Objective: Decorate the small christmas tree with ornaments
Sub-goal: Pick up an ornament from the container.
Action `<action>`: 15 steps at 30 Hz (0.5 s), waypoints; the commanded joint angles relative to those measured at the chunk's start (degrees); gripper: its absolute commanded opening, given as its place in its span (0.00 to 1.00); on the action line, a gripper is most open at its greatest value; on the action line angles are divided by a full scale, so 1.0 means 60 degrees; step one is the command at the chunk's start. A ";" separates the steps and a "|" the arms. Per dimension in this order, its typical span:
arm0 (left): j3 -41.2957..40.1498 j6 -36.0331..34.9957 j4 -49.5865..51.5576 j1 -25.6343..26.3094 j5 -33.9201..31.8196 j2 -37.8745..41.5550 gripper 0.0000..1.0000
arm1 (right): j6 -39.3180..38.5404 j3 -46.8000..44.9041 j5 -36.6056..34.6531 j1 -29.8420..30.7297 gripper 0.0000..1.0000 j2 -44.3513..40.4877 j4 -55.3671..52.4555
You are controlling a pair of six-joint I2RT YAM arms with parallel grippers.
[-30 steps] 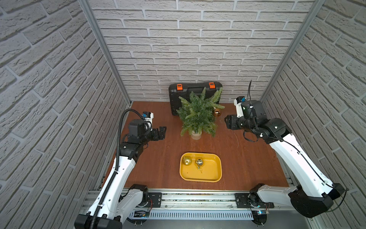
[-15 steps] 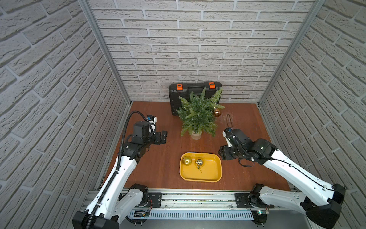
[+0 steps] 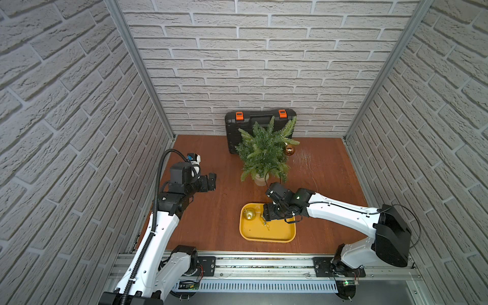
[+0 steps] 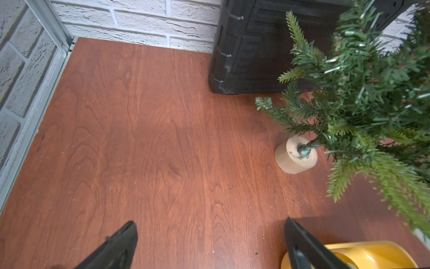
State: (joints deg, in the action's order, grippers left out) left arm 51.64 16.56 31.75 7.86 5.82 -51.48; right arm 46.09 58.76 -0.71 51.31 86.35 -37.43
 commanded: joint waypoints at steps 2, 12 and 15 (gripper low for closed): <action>-0.0147 0.0053 -0.0252 -0.0149 0.0272 0.0085 0.98 | 0.0490 0.0095 -0.0085 0.0091 0.77 0.0366 0.0483; -0.0150 0.0126 -0.0282 -0.0270 0.0443 -0.0018 0.98 | 0.0347 0.0268 0.0031 0.0091 0.74 0.1320 0.0745; -0.0161 0.0141 -0.0282 -0.0284 0.0462 -0.0018 0.98 | 0.0335 0.0328 0.0101 0.0091 0.72 0.1507 0.0799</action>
State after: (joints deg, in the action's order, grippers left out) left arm 51.33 16.75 31.73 6.48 7.84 -51.66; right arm 47.83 59.46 -0.25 51.48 94.74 -33.93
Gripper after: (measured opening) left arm 0.983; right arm 0.726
